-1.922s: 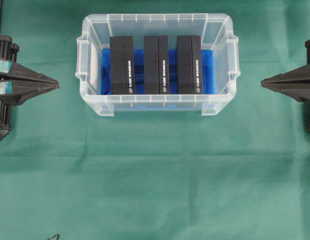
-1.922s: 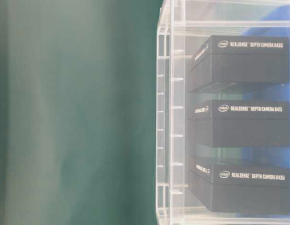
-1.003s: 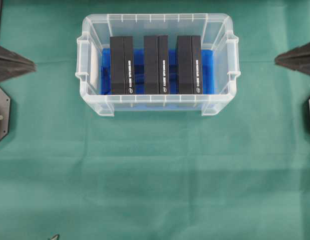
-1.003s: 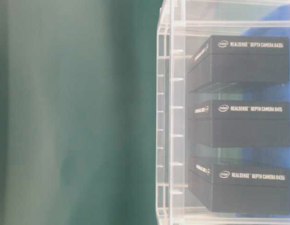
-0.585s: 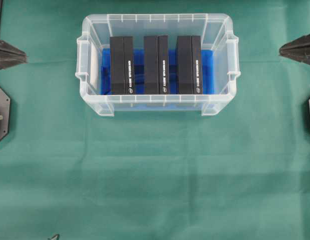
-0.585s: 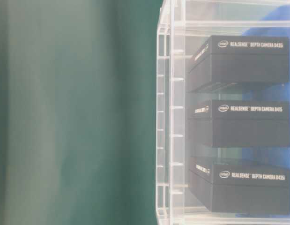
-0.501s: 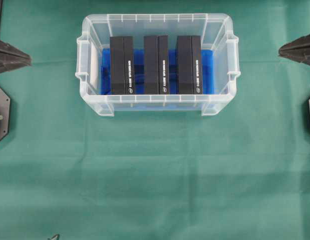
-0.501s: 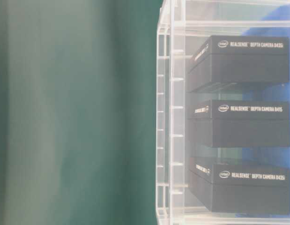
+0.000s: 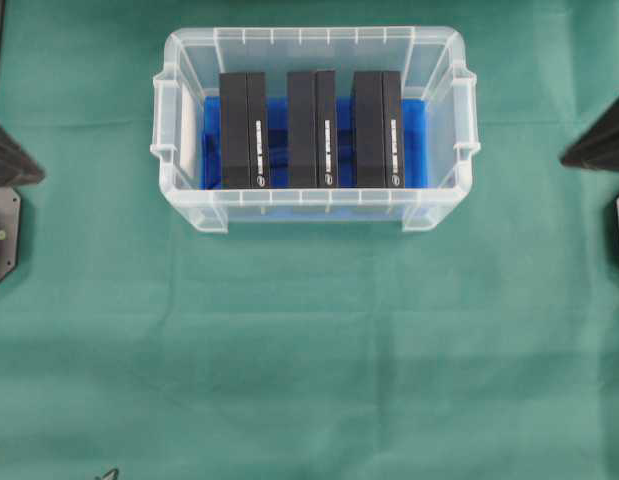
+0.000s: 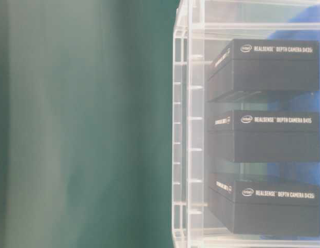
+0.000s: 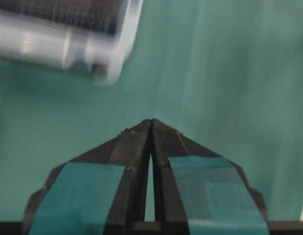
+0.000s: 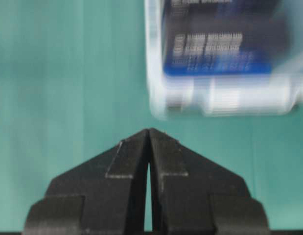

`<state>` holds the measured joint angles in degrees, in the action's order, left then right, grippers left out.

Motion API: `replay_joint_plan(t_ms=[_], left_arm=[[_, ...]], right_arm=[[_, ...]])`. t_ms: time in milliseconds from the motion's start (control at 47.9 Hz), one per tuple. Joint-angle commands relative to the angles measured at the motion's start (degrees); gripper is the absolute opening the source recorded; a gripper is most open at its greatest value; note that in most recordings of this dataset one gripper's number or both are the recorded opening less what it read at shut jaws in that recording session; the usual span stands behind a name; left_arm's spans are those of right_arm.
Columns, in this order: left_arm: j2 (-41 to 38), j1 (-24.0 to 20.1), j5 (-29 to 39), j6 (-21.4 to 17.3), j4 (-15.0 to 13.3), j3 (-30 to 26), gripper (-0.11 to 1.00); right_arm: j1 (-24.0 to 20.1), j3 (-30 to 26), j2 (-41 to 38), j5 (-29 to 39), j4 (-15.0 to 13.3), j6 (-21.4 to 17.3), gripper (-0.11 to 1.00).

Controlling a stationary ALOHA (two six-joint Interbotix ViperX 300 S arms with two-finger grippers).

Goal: Take the box out of the case with the left arm.
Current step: 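Raise the left gripper from rest and swing it toward the case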

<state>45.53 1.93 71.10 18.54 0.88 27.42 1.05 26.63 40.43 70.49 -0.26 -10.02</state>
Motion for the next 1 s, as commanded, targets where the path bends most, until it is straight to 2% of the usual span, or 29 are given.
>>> replay_joint_plan(t_ms=[0, 125, 272, 355, 418, 481, 501, 648, 669, 752, 836, 982], left_arm=[[-1.93, 0.26, 7.21, 0.53, 0.18, -2.90, 0.02], [-3.78, 0.26, 12.22, 0.97, 0.09, -3.96, 0.02], [-4.22, 0.26, 12.30, 1.49, 0.09, -4.13, 0.02], [-4.22, 0.26, 12.39, 3.25, 0.09, -4.13, 0.02], [-4.22, 0.26, 12.48, 7.38, 0.09, -4.13, 0.02], [-4.22, 0.18, 12.66, 13.54, 0.09, -4.13, 0.02], [-4.22, 0.09, 12.92, 17.23, 0.18, -4.13, 0.02], [-4.22, 0.00, 15.03, 36.21, 0.53, -4.13, 0.02], [-4.31, 0.00, 15.64, 40.25, 0.70, -4.13, 0.02], [-4.31, 0.00, 16.61, 49.39, 1.23, -4.13, 0.02], [-4.13, 0.09, 16.79, 55.20, 1.23, -4.13, 0.02], [-4.04, 0.00, 16.44, 58.89, 1.14, -4.13, 0.02]], right_arm=[[0.09, -2.99, -2.20, 9.76, -0.09, -0.35, 0.01], [0.09, -4.66, -4.57, 18.28, -0.09, -1.05, 0.01], [0.09, -5.10, -5.01, 19.25, -0.09, -1.32, 0.01], [0.09, -5.19, -5.01, 19.34, -0.09, -1.49, 0.01], [0.18, -5.19, -5.01, 19.42, -0.09, -2.20, 0.01], [0.09, -5.27, -5.01, 19.51, -0.09, -3.87, 0.01], [0.09, -5.27, -5.01, 19.60, -0.18, -4.39, 0.01], [0.09, -5.19, -5.01, 19.69, -1.05, -8.35, 0.01], [0.09, -5.19, -5.01, 19.60, -1.05, -8.96, 0.01], [0.09, -5.19, -5.01, 19.69, -1.49, -11.07, 0.01], [0.09, -5.19, -5.19, 20.13, -1.85, -13.01, 0.01], [0.09, -5.27, -5.89, 22.06, -2.81, -13.71, 0.01]])
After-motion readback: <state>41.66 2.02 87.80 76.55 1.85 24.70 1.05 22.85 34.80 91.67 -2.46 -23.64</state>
